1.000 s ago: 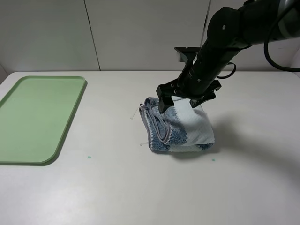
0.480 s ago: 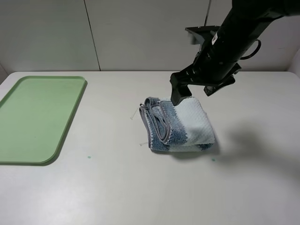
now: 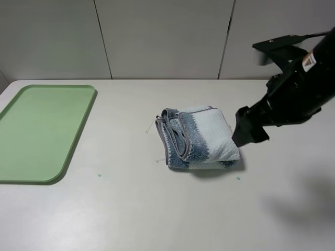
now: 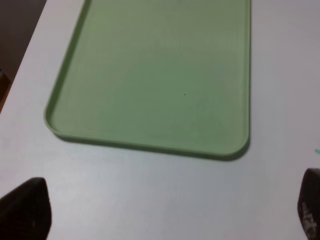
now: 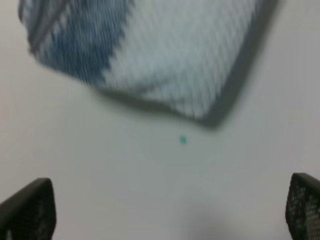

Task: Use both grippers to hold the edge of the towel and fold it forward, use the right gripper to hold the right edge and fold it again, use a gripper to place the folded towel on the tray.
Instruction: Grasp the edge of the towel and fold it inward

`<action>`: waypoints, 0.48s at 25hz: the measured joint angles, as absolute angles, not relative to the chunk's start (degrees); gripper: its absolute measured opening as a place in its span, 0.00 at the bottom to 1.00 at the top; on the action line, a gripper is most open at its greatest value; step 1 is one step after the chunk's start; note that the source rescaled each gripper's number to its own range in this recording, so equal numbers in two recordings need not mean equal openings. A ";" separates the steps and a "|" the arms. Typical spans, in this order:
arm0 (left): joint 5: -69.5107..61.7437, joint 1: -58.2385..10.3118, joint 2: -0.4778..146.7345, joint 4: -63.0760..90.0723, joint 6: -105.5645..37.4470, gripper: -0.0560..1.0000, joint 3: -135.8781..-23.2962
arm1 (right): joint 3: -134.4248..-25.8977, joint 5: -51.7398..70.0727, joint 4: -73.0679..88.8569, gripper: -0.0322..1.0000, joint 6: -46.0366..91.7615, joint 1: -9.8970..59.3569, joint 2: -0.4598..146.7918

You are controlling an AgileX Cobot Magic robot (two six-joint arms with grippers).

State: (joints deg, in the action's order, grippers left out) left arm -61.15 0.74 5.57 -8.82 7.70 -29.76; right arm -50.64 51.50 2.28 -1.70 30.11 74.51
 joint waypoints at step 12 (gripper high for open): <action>-61.15 0.74 5.57 -8.82 7.70 0.99 -29.76 | -32.74 52.95 3.00 1.00 -1.70 19.02 53.95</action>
State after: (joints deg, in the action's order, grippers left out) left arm -61.15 0.74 5.57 -8.82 7.70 -29.76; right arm -32.74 52.95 3.00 -1.70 19.02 53.95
